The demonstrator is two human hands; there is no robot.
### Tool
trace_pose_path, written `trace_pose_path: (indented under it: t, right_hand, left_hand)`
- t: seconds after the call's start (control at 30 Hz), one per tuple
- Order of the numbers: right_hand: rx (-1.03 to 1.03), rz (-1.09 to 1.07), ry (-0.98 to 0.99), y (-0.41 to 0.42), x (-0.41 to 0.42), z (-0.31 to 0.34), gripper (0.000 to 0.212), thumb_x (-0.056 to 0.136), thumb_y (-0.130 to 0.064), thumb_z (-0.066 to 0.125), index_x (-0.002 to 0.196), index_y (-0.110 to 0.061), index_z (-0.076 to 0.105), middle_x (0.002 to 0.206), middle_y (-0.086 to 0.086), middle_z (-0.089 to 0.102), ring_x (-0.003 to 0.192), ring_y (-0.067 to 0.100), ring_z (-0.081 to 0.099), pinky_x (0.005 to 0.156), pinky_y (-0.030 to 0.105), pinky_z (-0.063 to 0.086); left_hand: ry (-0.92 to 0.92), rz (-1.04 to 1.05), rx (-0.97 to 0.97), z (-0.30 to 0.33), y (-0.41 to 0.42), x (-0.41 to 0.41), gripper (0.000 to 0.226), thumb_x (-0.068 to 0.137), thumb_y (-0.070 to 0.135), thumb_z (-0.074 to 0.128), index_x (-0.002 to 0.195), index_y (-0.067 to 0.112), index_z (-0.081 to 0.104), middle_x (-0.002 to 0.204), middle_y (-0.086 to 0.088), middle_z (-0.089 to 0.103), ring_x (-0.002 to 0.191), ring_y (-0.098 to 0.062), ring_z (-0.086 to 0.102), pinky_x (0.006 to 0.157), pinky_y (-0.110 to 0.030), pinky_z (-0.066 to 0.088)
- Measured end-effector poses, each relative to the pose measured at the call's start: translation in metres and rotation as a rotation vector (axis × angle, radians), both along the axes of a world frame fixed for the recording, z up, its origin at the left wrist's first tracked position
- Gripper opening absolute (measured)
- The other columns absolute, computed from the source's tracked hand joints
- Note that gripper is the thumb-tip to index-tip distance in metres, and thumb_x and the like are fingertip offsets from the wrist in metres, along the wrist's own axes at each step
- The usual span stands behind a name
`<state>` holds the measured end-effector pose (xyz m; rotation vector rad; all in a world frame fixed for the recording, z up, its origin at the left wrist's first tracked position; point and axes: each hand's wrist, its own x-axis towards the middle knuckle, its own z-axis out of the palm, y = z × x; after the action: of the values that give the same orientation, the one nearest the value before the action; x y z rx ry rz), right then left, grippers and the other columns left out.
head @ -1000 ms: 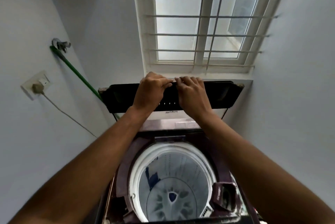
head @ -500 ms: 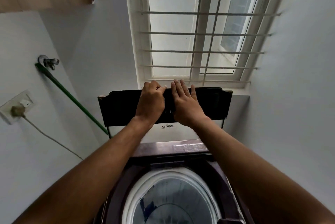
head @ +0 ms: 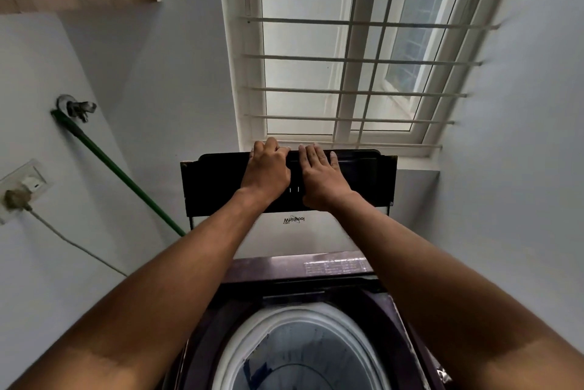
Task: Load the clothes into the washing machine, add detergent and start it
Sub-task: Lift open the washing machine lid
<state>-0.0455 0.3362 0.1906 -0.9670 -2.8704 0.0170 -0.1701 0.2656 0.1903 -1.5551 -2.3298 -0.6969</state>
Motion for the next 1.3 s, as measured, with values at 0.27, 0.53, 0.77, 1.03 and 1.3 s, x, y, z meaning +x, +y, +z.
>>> trace_pose_path:
  t: [0.27,0.53,0.77,1.03,1.3]
  right_hand:
    - [0.012,-0.017,-0.025,0.007,-0.008,-0.007,0.105,0.087,-0.024,0.064,0.156,-0.007,-0.014,0.164,0.011,-0.02,0.15,0.025,-0.022,0.122,0.054,-0.007]
    - [0.215,0.054,0.263,-0.012,0.01,-0.034,0.072,0.092,-0.019,0.057,0.155,-0.004,0.024,0.164,0.015,0.016,0.154,0.028,0.006,0.123,0.052,0.012]
    - [0.212,-0.003,0.486,-0.041,0.065,-0.066,0.047,0.08,-0.009,0.053,0.126,-0.001,0.058,0.121,0.016,0.063,0.115,0.032,0.056,0.092,0.044,0.052]
    - [0.143,-0.19,0.415,-0.069,0.141,-0.108,0.035,0.078,-0.003,0.054,0.111,-0.002,0.064,0.111,0.016,0.064,0.103,0.032,0.058,0.085,0.042,0.054]
    - [0.051,-0.434,0.349,-0.092,0.225,-0.155,0.025,0.073,-0.009,0.063,0.097,-0.006,0.066,0.101,0.013,0.062,0.094,0.034,0.057,0.072,0.043,0.052]
  left_hand:
    - [0.023,-0.058,0.032,-0.015,-0.005,-0.009,0.063,0.082,0.009,0.061,0.144,0.012,0.048,0.131,-0.01,0.053,0.119,-0.031,0.047,0.109,-0.037,0.039]
    - [-0.011,-0.106,0.136,-0.034,-0.027,0.023,0.06,0.082,0.004,0.065,0.141,0.007,0.052,0.141,-0.015,0.049,0.137,-0.03,0.039,0.121,-0.05,0.024]
    - [-0.203,-0.224,0.196,-0.051,-0.049,0.071,0.039,0.093,0.017,0.062,0.131,0.016,0.059,0.127,-0.002,0.057,0.116,-0.019,0.056,0.1,-0.04,0.049]
    - [-0.256,-0.389,0.101,-0.081,-0.073,0.132,0.025,0.098,0.026,0.055,0.121,0.021,0.064,0.118,0.003,0.057,0.094,-0.013,0.057,0.091,-0.039,0.052]
    - [-0.367,-0.53,-0.067,-0.128,-0.084,0.209,0.026,0.095,0.016,0.059,0.119,0.014,0.066,0.113,-0.003,0.062,0.105,-0.017,0.057,0.098,-0.032,0.047]
